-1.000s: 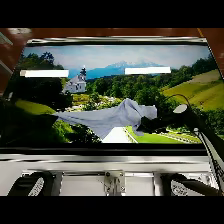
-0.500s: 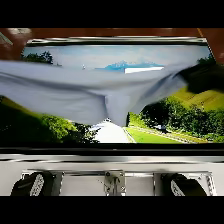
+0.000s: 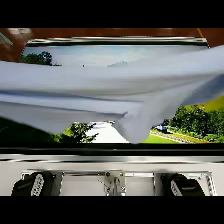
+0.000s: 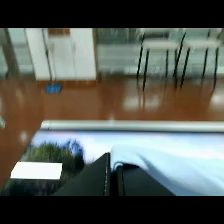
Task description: Fold the shirts.
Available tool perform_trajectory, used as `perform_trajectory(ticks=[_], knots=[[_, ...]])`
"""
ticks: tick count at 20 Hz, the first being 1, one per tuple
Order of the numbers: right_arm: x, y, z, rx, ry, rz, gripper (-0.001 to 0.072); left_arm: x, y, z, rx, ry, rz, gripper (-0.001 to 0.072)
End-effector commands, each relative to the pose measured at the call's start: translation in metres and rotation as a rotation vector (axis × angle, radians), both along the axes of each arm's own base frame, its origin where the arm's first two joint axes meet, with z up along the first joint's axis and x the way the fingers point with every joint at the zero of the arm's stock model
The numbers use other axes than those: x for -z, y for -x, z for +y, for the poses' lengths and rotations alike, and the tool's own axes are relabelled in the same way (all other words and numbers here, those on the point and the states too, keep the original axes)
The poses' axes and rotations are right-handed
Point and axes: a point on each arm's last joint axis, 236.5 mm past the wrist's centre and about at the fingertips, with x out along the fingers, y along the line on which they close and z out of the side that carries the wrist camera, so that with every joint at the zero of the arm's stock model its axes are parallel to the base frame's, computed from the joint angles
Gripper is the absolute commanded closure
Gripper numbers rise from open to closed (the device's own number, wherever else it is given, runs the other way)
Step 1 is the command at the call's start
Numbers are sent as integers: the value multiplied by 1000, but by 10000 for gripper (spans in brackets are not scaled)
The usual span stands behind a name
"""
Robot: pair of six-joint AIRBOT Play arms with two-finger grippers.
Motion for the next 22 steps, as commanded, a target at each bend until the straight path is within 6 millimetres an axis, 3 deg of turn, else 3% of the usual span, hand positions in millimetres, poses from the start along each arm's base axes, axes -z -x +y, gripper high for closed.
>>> perform_trajectory(ticks=[1,3,6,8,11,14,17,19,22], knots=[[46,-15,-6,46,-55,229,644,59,-13,16,-32,-15,210,667],[107,-35,-9,49,-6,487,644,108,-38,27,-25,34,341,668],[206,-66,-25,99,74,849,643,203,-76,43,-3,99,578,667],[264,-105,-27,103,87,944,643,264,-100,53,1,155,710,667],[339,-182,-10,99,-23,970,643,330,-136,63,8,256,828,667],[391,-264,16,85,-222,907,643,370,-180,58,53,412,868,667],[426,-320,22,138,-396,828,643,405,-220,42,105,634,881,666],[450,-337,24,169,-476,826,625,438,-232,28,132,729,952,666],[478,-337,26,179,-486,877,617,492,-232,6,156,759,1102,667]])
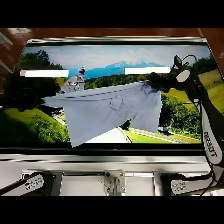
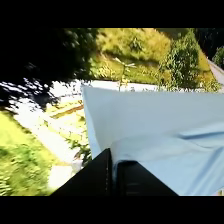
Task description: Fold the shirts.
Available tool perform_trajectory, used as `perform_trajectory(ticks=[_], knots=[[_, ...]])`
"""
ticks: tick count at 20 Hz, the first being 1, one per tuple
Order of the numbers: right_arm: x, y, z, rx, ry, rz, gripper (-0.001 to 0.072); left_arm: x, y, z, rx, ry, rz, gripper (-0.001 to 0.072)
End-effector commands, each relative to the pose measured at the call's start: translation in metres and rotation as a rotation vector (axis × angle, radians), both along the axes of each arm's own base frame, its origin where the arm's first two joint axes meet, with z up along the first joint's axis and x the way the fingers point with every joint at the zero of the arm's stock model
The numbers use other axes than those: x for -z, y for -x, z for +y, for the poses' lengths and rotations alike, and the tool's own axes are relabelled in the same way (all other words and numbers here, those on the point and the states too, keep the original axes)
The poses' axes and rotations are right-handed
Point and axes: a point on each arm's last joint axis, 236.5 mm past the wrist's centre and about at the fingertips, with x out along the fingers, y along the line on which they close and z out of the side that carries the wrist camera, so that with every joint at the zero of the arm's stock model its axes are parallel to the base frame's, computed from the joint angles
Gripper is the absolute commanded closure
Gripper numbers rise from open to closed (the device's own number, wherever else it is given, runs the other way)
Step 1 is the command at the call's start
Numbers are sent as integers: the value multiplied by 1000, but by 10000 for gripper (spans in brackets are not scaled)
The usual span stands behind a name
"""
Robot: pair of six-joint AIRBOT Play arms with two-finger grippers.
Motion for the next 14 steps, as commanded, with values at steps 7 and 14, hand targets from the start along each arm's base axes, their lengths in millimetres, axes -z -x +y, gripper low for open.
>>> perform_trajectory(ticks=[7,14], knots=[[-31,1,-51,-36,74,-66,37,60,45,-9,74,112,345,345],[-13,102,-172,-23,243,256,38,78,152,-35,99,196,531,-1]])
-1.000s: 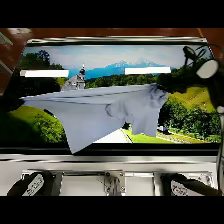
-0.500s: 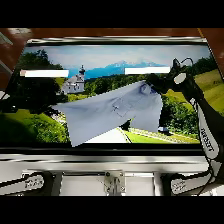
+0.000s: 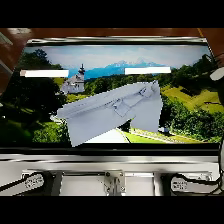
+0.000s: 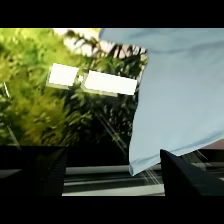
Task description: Fold the shirts.
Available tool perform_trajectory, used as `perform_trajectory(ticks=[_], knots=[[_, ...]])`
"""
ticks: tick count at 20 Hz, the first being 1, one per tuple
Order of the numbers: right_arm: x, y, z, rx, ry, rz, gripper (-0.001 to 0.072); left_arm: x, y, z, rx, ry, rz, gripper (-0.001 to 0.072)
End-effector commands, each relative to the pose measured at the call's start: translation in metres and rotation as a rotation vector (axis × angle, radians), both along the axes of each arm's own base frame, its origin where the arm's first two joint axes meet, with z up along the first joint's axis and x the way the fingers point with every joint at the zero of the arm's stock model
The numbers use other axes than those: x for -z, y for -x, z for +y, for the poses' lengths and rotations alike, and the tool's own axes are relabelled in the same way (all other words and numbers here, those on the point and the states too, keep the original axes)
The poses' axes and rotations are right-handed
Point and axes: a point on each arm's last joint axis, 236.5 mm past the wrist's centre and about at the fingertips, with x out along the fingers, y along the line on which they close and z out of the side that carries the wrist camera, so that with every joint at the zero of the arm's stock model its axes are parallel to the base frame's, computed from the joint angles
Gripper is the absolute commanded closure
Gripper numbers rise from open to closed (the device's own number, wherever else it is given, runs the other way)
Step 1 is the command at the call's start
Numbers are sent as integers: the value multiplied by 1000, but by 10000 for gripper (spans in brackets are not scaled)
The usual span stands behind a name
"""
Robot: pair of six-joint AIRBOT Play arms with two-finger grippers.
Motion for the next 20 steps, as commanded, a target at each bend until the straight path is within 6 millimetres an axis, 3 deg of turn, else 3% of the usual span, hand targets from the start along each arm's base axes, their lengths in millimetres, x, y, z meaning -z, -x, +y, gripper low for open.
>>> perform_trajectory(ticks=[1,3,5,10,15,16,18,20], knots=[[21,50,-33,9,9,172,38,19,49,-46,-3,150,73,-1],[33,54,-28,10,-23,181,38,33,55,-75,-45,236,65,0],[39,49,-24,21,-41,165,38,49,59,-93,-72,241,67,0],[40,32,-29,55,-43,104,38,73,66,-118,-20,174,82,11],[59,30,-24,61,-83,139,38,90,59,-136,-25,162,87,22],[64,29,-20,59,-98,149,38,90,52,-139,-51,167,71,174],[76,28,-12,43,-108,174,38,86,41,-145,-75,183,43,584],[91,29,3,10,-117,208,38,82,34,-146,-46,182,7,666]])
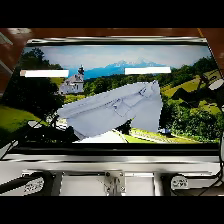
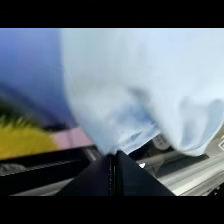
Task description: Fold the shirts.
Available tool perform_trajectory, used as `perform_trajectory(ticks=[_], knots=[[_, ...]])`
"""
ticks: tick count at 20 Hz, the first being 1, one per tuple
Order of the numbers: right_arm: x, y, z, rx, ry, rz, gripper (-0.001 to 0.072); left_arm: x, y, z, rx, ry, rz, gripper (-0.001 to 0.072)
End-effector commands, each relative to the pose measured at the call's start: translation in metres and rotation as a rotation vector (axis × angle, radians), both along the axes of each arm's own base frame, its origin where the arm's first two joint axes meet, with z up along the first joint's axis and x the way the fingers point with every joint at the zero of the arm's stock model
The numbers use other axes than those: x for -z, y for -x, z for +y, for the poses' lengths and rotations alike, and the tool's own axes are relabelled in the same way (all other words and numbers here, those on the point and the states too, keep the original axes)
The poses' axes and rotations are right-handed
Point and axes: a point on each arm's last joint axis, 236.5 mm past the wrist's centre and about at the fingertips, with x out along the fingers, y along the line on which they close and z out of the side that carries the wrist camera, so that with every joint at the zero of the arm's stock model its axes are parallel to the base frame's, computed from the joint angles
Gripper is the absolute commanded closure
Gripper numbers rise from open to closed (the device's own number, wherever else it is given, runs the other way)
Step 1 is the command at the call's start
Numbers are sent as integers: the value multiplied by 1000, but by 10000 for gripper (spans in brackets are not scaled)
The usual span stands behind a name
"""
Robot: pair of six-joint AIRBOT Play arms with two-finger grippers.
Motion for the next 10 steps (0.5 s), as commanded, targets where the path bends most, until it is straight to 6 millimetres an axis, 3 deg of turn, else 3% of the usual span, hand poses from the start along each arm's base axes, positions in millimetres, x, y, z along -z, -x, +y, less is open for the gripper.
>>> perform_trajectory(ticks=[1,4,10], knots=[[26,0,24,-47,-32,52,38,-8,-17,-6,-9,10,-58,667],[46,-6,46,-70,-93,63,38,-26,-30,-6,4,11,-132,667],[59,-27,42,2,-100,13,38,-67,-41,-7,21,10,-274,667]])
